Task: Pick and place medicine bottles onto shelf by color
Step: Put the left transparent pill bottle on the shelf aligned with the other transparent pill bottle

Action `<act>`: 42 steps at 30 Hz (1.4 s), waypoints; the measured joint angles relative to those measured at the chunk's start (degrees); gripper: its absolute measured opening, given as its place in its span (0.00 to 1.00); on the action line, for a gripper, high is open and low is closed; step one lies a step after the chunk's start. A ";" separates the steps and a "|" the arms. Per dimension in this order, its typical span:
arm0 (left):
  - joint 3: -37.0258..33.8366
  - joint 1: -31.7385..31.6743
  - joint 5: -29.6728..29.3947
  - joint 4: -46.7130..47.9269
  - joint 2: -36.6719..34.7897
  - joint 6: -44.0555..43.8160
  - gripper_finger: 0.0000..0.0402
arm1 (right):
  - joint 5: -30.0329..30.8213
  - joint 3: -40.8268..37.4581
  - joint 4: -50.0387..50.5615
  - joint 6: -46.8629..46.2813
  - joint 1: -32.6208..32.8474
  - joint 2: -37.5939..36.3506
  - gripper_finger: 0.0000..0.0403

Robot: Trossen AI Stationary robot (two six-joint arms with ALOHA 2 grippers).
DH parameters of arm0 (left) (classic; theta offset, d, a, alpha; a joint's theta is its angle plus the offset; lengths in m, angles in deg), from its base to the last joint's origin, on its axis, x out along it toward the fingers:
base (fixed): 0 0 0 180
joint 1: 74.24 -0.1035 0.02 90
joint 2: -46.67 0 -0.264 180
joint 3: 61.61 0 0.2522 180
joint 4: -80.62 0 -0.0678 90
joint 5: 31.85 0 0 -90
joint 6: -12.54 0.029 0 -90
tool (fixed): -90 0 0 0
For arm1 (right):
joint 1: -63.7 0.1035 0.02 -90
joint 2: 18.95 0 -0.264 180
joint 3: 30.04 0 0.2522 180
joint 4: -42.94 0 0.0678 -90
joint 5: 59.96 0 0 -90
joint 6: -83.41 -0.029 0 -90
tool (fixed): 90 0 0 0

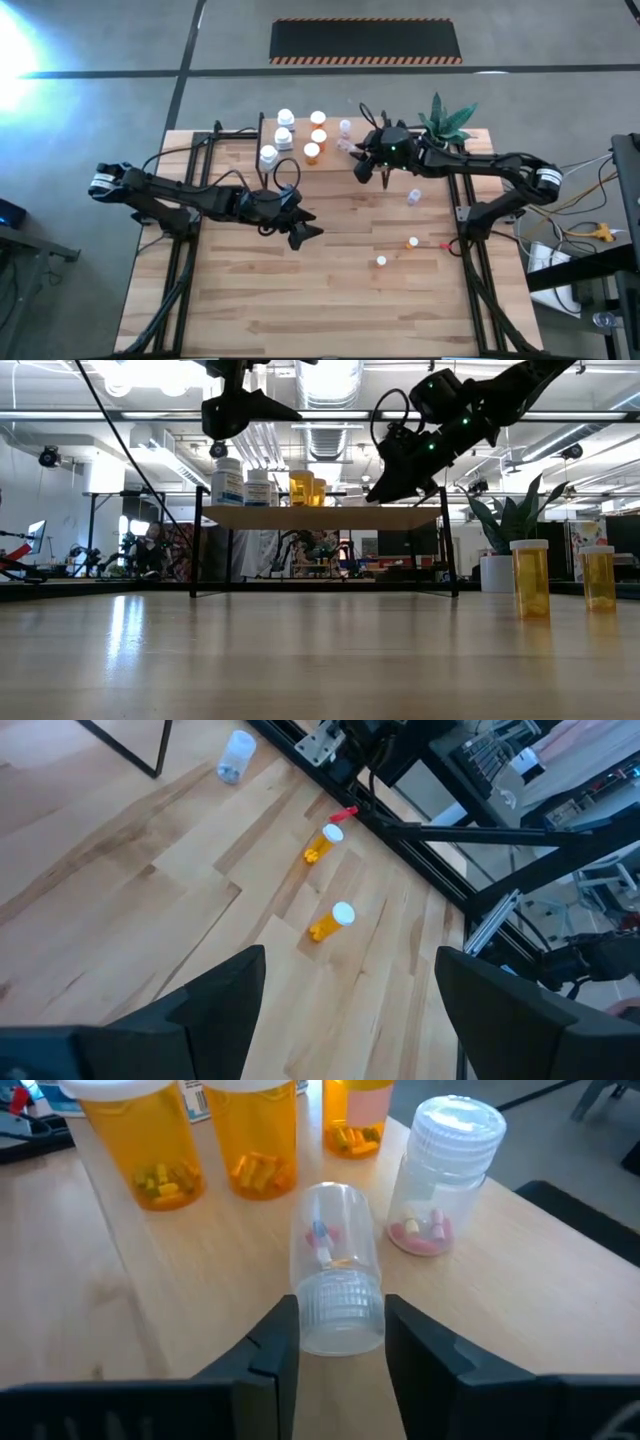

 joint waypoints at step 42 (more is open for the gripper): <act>8.55 -2.05 -16.23 -15.38 13.99 67.67 0.69 | -30.84 17.61 38.17 -11.39 11.25 -10.56 0.27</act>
